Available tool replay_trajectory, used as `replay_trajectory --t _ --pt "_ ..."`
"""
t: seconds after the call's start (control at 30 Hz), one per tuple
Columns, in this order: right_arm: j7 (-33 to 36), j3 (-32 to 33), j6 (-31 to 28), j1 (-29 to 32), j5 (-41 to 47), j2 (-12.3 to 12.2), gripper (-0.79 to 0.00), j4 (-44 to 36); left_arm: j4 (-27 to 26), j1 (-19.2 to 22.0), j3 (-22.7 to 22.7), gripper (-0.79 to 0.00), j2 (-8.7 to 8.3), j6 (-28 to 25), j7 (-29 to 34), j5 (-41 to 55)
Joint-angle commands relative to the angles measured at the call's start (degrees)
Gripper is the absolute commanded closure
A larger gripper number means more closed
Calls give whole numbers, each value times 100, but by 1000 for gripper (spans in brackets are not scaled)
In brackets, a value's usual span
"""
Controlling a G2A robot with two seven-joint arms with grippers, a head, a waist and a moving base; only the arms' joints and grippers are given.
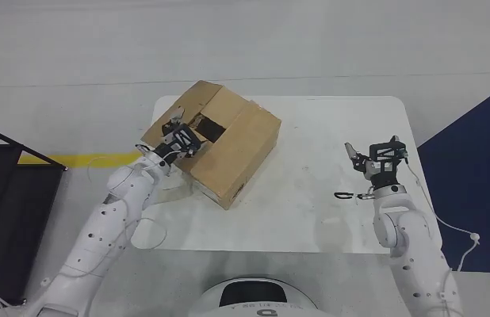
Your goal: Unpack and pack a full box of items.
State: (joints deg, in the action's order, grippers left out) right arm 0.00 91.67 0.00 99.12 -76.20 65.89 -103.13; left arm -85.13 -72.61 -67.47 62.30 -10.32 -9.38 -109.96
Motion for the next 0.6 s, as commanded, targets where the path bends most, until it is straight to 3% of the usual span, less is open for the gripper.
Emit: replay_trajectory --t 0.0,0.23,0.4,0.47,0.57 --pt "0 0 0 0 0 0 -785 0 55 43 86 -785 17 14 40 -130" --pt "0 0 0 0 0 0 -785 0 165 238 246 -785 96 -655 -85 581" --pt "0 0 0 0 0 0 -785 0 -353 188 -137 -785 100 -1268 -70 1963" --pt "0 0 0 0 0 0 -785 0 -576 180 -151 -785 85 -1473 33 1934" --pt "0 0 0 0 0 0 -785 0 -768 191 57 -785 126 -1284 95 1793"
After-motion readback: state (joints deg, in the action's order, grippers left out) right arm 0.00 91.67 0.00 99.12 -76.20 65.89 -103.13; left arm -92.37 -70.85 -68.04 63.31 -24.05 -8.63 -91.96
